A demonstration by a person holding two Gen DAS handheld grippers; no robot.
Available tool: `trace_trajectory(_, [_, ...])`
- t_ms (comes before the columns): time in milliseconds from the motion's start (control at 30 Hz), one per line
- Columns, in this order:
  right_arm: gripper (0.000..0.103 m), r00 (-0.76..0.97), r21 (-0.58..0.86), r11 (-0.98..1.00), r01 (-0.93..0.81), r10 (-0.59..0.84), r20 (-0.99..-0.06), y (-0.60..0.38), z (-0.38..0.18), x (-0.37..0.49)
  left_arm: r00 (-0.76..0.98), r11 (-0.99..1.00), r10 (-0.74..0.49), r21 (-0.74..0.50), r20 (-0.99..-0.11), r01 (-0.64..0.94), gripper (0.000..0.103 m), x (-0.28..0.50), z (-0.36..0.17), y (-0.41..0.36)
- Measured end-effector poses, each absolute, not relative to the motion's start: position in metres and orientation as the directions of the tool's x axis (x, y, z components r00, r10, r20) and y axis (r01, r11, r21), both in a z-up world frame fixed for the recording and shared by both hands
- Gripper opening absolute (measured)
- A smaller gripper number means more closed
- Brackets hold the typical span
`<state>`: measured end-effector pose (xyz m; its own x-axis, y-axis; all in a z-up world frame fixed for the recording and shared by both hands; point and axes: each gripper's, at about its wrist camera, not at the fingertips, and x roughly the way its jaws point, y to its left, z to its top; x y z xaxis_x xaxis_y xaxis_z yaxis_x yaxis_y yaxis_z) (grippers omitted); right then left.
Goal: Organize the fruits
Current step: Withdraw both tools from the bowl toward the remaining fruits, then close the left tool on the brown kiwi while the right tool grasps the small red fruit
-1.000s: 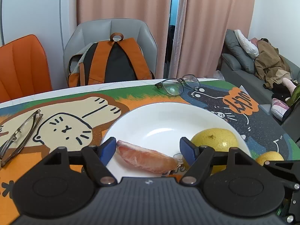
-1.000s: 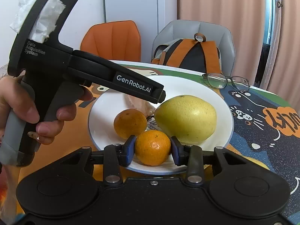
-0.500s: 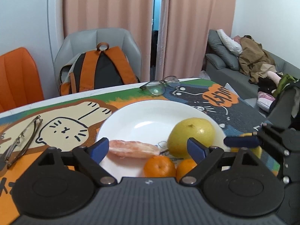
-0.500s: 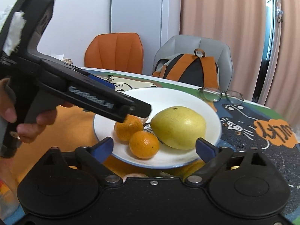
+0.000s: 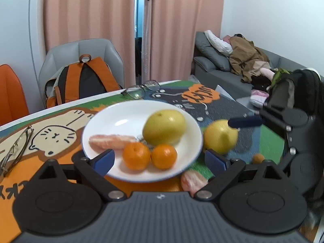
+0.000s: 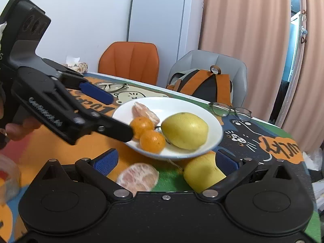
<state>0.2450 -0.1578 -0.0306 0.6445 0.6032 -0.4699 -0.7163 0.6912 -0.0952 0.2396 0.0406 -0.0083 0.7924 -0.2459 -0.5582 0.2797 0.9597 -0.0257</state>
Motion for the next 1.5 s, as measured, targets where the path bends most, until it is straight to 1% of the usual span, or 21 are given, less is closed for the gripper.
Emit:
trace_trajectory(200, [0.103,0.623,-0.094,0.674,-0.733,0.608,-0.492,-0.175,-0.032,0.235,0.782,0.948,-0.273,-0.016,-0.560,0.319,0.095,0.222,-0.014,0.042])
trace_trajectory(300, [0.103,0.610,-0.094,0.661,-0.745,0.617,-0.497,-0.184,-0.032,0.229,0.759,0.929,-0.306,-0.008,-0.575,0.369,0.095,0.214,-0.020,0.042])
trace_trajectory(433, [0.103,0.587,-0.074,0.647,-0.759,0.631,-0.507,-0.194,-0.034,0.228,0.742,0.899,-0.321,0.059,-0.589,0.435,0.095,0.201,-0.032,0.035])
trace_trajectory(633, [0.102,0.545,-0.016,0.630,-0.777,0.660,-0.517,-0.206,-0.039,0.230,0.703,0.853,-0.369,0.079,-0.608,0.516,0.094,0.186,-0.048,0.028])
trace_trajectory(700, [0.097,0.534,-0.012,0.621,-0.784,0.664,-0.523,-0.207,-0.041,0.230,0.698,0.842,-0.385,0.079,-0.604,0.533,0.094,0.183,-0.051,0.026])
trace_trajectory(767, [0.088,0.529,-0.013,0.620,-0.785,0.659,-0.534,-0.206,-0.043,0.231,0.677,0.826,-0.410,0.065,-0.611,0.560,0.093,0.181,-0.054,0.026])
trace_trajectory(800, [0.086,0.527,-0.011,0.621,-0.784,0.655,-0.541,-0.205,-0.044,0.233,0.672,0.822,-0.412,0.067,-0.616,0.566,0.093,0.180,-0.055,0.023])
trace_trajectory(833, [0.081,0.523,-0.007,0.621,-0.784,0.653,-0.547,-0.205,-0.045,0.234,0.667,0.816,-0.412,0.074,-0.621,0.573,0.092,0.180,-0.056,0.021])
trace_trajectory(867, [0.075,0.518,-0.001,0.622,-0.783,0.652,-0.553,-0.206,-0.046,0.235,0.662,0.810,-0.415,0.078,-0.624,0.582,0.090,0.179,-0.057,0.019])
trace_trajectory(900, [0.072,0.516,0.004,0.624,-0.781,0.649,-0.559,-0.206,-0.047,0.237,0.655,0.804,-0.420,0.077,-0.628,0.589,0.086,0.179,-0.058,0.018])
trace_trajectory(933, [0.067,0.512,0.010,0.626,-0.780,0.648,-0.564,-0.206,-0.049,0.238,0.648,0.800,-0.424,0.074,-0.633,0.596,0.081,0.178,-0.060,0.016])
trace_trajectory(967, [0.062,0.507,0.018,0.626,-0.780,0.648,-0.569,-0.206,-0.050,0.239,0.641,0.795,-0.429,0.072,-0.636,0.602,0.079,0.178,-0.061,0.015])
trace_trajectory(1033, [0.056,0.497,0.030,0.623,-0.781,0.650,-0.575,-0.207,-0.052,0.241,0.629,0.789,-0.432,0.068,-0.647,0.611,0.067,0.179,-0.063,0.014])
trace_trajectory(1067, [0.053,0.491,0.033,0.619,-0.785,0.653,-0.577,-0.207,-0.052,0.241,0.625,0.788,-0.433,0.064,-0.649,0.613,0.065,0.180,-0.064,0.013])
trace_trajectory(1267, [0.047,0.468,0.037,0.599,-0.800,0.662,-0.585,-0.204,-0.055,0.239,0.607,0.787,-0.456,0.024,-0.652,0.617,0.057,0.181,-0.064,0.016])
trace_trajectory(1367, [0.045,0.464,0.042,0.596,-0.802,0.666,-0.585,-0.204,-0.055,0.239,0.608,0.790,-0.459,0.016,-0.648,0.613,0.049,0.182,-0.064,0.017])
trace_trajectory(1433, [0.044,0.453,0.057,0.592,-0.804,0.672,-0.586,-0.205,-0.055,0.241,0.612,0.795,-0.456,0.014,-0.646,0.607,0.042,0.183,-0.064,0.018])
trace_trajectory(1500, [0.042,0.446,0.067,0.588,-0.806,0.677,-0.586,-0.205,-0.055,0.241,0.611,0.796,-0.457,0.010,-0.646,0.606,0.039,0.183,-0.063,0.019])
